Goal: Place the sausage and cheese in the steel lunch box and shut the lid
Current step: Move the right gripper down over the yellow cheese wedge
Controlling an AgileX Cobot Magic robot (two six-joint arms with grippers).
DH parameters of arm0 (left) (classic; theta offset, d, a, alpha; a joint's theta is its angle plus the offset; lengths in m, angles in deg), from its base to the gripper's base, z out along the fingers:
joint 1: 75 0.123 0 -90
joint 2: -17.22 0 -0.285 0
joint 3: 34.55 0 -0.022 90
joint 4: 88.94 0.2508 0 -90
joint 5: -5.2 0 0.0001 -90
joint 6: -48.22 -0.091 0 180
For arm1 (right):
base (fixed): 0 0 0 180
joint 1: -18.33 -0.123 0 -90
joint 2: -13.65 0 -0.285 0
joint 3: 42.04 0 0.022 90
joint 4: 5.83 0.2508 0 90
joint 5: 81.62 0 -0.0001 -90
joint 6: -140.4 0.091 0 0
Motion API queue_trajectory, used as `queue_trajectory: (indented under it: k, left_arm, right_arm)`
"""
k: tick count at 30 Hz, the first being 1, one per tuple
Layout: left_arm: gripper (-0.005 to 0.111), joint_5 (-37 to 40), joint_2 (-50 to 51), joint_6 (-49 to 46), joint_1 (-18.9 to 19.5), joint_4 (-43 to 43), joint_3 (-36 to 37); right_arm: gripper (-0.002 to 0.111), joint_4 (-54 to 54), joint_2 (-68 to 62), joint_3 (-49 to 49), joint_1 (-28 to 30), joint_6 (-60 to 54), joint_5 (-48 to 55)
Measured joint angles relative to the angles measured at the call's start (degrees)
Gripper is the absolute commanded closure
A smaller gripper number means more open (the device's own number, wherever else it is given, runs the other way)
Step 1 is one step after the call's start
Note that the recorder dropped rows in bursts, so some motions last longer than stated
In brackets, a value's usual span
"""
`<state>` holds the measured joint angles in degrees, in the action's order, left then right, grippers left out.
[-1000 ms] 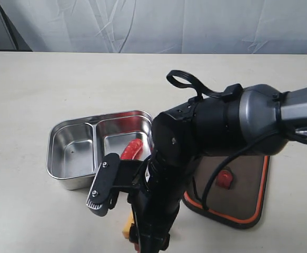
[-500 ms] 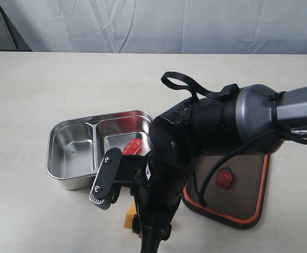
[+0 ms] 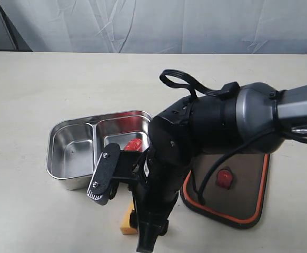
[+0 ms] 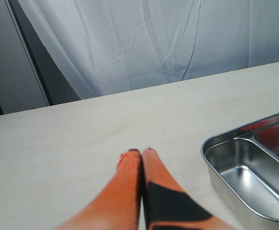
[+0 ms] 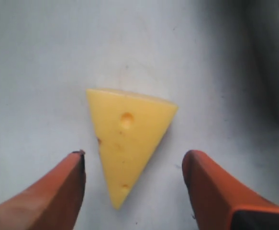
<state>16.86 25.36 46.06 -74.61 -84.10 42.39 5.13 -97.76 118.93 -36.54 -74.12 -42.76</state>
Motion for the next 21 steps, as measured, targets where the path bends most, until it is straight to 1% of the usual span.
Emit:
queue_trajectory:
  k: [7, 13, 21]
  left_arm:
    - [0.107, 0.0, 0.0, 0.0, 0.0, 0.0, 0.0]
    - [0.107, 0.0, 0.0, 0.0, 0.0, 0.0, 0.0]
    - [0.107, 0.0, 0.0, 0.0, 0.0, 0.0, 0.0]
  right_arm:
    - [0.049, 1.1, -2.9, 0.0, 0.0, 0.0, 0.4]
    - [0.049, 1.2, -2.9, 0.0, 0.0, 0.1, -2.3]
    - [0.049, 1.5, -2.9, 0.0, 0.0, 0.1, -2.3]
